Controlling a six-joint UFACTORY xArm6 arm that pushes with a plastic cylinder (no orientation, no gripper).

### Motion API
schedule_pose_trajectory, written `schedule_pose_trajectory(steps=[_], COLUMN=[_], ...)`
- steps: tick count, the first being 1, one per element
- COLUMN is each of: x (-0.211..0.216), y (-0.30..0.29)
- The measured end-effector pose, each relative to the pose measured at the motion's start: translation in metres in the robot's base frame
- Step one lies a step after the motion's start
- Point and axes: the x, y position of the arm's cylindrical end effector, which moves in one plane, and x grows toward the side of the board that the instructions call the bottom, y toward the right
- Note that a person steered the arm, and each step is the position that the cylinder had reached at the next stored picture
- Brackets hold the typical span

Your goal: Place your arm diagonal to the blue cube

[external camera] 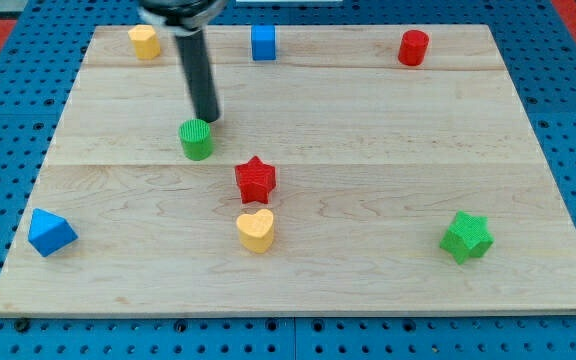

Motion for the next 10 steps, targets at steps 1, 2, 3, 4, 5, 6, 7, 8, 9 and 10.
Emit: schedule_pose_trajectory(steps=[1, 2, 3, 4, 5, 6, 7, 8, 9, 10], x=[-0.031, -0.040, -0.040, -0.042, -0.042, -0.042, -0.042, -0.042, -0.042, -0.042], y=[0.042, 0.073, 0.074, 0.095, 0.104, 0.105, 0.105, 0.108, 0.110, 0.110])
